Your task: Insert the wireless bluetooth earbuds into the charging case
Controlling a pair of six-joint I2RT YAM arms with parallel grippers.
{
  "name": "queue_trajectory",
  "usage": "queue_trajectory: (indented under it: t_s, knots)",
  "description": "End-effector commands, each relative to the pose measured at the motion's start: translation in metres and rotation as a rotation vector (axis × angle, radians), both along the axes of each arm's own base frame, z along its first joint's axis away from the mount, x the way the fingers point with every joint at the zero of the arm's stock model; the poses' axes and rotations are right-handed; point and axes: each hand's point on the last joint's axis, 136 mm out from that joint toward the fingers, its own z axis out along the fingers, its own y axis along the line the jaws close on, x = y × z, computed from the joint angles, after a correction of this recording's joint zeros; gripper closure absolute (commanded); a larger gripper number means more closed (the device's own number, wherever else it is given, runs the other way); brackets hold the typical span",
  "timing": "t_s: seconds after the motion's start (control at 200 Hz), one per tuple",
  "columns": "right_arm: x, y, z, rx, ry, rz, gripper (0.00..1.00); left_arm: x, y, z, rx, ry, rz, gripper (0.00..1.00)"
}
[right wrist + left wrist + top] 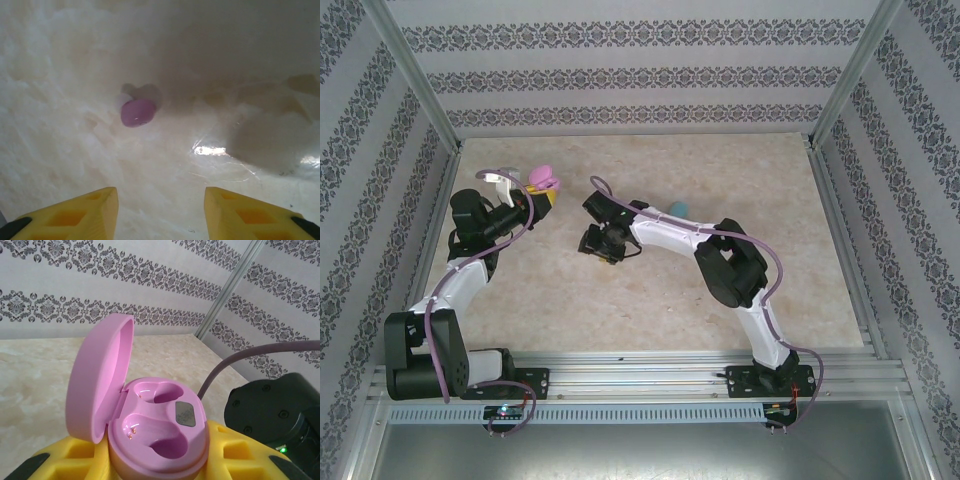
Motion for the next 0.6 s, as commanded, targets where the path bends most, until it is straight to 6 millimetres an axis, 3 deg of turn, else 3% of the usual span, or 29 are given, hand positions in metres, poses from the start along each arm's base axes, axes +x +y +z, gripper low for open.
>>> queue_trajectory:
  t_s: [0.0, 0.165, 0.325, 0.595]
  knots:
    - [0.008, 0.013, -0.005, 0.050, 0.023, -0.132, 0.59, -0.003, 0.003, 0.007, 0.027, -0.047, 0.007, 0.78]
    - [0.017, 0.013, -0.006, 0.047, 0.013, -0.188, 0.63, -0.004, 0.002, 0.008, 0.024, -0.061, 0.000, 0.78]
    - [0.017, 0.008, -0.012, 0.015, 0.029, -0.252, 0.56, -0.005, 0.002, 0.008, 0.020, -0.070, 0.000, 0.78]
    - [0.019, 0.010, -0.017, 0.001, 0.047, -0.327, 0.56, -0.006, 0.001, 0.004, 0.001, -0.074, -0.003, 0.76]
